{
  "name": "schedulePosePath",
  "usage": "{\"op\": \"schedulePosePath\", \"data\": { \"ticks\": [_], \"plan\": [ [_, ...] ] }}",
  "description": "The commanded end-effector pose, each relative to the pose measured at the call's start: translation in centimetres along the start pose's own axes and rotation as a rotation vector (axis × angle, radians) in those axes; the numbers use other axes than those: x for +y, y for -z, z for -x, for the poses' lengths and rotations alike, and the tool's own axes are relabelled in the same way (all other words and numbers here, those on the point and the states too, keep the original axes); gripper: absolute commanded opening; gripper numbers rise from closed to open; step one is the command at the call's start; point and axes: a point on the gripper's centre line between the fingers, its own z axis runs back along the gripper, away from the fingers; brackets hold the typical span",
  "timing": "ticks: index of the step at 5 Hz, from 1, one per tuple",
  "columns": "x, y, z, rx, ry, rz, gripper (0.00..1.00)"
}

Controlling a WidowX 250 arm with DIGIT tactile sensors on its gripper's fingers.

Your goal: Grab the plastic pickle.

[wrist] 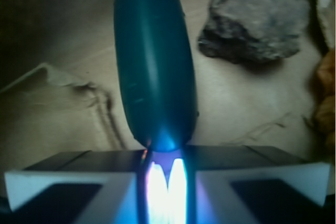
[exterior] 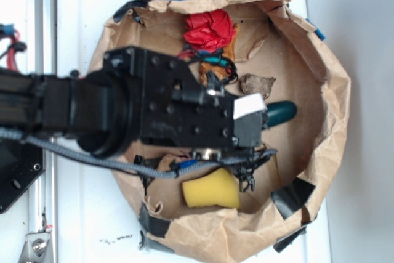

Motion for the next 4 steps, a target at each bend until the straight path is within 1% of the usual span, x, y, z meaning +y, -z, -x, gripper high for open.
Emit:
{"op": "schedulePosePath", "data": {
  "ticks": [1, 2, 3, 4],
  "plan": [
    [1.23, -2.23, -1.47, -0.045, -0.04, 0.053, 0.0],
    [1.7, -2.81, -1.66, -0.052, -0.047, 0.043, 0.17],
    [1.87, -2.85, -1.99, -0.031, -0.067, 0.039, 1.0],
    [1.81, -2.53, -2.17, -0.027, -0.065, 0.034, 1.0]
  ]
}}
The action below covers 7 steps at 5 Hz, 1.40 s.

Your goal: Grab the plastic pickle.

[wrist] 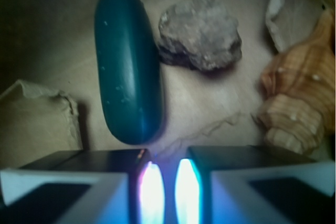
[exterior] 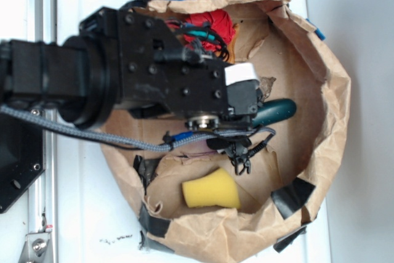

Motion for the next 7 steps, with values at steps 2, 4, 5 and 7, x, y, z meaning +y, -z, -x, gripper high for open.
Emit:
{"op": "schedulePosePath", "data": {
  "ticks": [2, 4, 5, 7],
  "plan": [
    [0.2, -0.8, -2.3, -0.068, -0.022, -0.002, 1.0],
    [0.0, -0.5, -4.0, -0.073, -0.04, -0.025, 1.0],
    [-0.2, -0.6, -4.2, -0.079, -0.041, -0.019, 1.0],
    [-0.7, -0.8, -4.1, -0.083, -0.025, -0.004, 1.0]
  ]
}}
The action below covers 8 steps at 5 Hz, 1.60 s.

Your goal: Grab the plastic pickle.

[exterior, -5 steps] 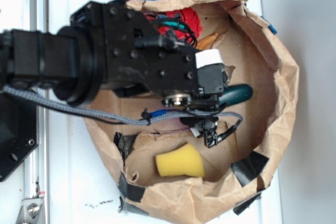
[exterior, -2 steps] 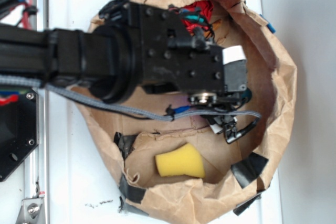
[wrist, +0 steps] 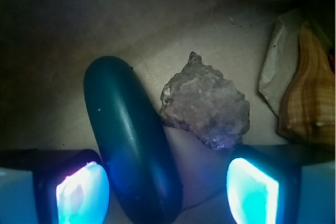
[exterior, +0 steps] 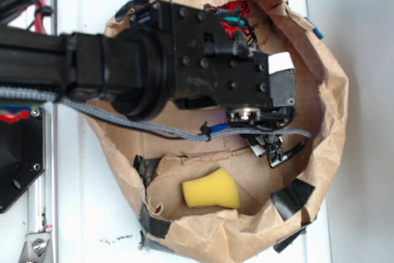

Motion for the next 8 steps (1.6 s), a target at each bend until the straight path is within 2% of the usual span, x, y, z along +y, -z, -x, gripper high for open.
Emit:
{"op": "schedulePosePath", "data": {
  "ticks": [1, 4, 5, 6, 8],
  "plan": [
    [-0.8, -1.4, -0.8, -0.046, 0.021, 0.031, 1.0],
    [-2.0, 0.5, -0.1, 0.014, 0.066, 0.017, 1.0],
    [-2.0, 0.6, 0.0, 0.015, 0.063, 0.023, 0.32],
    [-1.9, 0.5, -0.1, 0.015, 0.051, 0.026, 0.0],
    [-1.7, 0.2, -0.1, 0.016, 0.051, 0.03, 0.0]
  ]
}}
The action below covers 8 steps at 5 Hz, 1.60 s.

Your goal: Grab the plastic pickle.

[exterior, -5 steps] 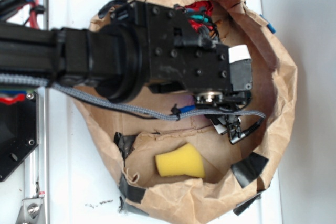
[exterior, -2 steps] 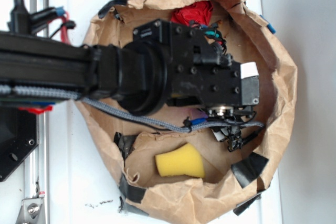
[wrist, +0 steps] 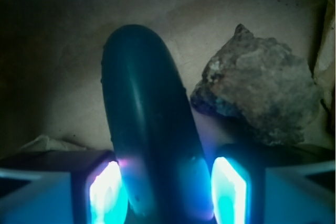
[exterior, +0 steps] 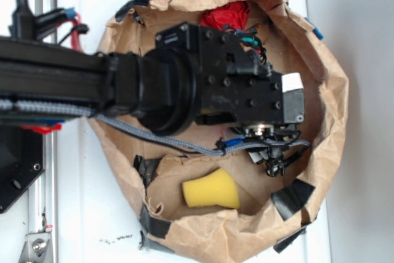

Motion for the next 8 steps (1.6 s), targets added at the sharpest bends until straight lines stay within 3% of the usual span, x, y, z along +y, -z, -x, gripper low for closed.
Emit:
{"op": "schedulePosePath", "data": {
  "ticks": [1, 2, 3, 4, 5, 6, 8],
  "plan": [
    [0.9, -3.0, 0.5, -0.05, 0.029, 0.054, 0.0],
    [2.7, -5.2, 2.7, -0.023, 0.138, -0.024, 0.0],
    [4.8, -9.3, 3.3, 0.098, 0.313, -0.033, 0.0],
    [6.2, -13.0, 3.3, 0.002, 0.347, -0.084, 0.0],
    [6.5, -15.5, 3.3, 0.029, 0.378, -0.046, 0.0],
    [6.1, -17.5, 3.1, 0.049, 0.378, 0.033, 0.0],
    [5.7, -16.8, 3.0, 0.044, 0.367, 0.007, 0.0]
  ]
}}
